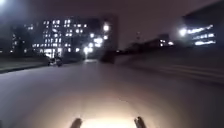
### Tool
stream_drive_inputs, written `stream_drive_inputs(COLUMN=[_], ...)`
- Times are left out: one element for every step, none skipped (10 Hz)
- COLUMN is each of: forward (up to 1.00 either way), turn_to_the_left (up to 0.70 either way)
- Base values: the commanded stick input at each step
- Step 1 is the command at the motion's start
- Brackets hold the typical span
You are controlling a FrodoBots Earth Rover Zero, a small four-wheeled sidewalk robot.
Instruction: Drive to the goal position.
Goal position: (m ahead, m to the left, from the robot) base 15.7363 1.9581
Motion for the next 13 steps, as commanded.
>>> stream_drive_inputs(forward=[1.0,1.0,1.0,1.0,1.0,1.0,1.0,1.0,1.0,1.0,1.0,1.0,1.0], turn_to_the_left=[0.0,0.0,0.0,0.0,0.0,0.0,0.0,0.0,0.0,0.0,0.0,0.0,0.0])
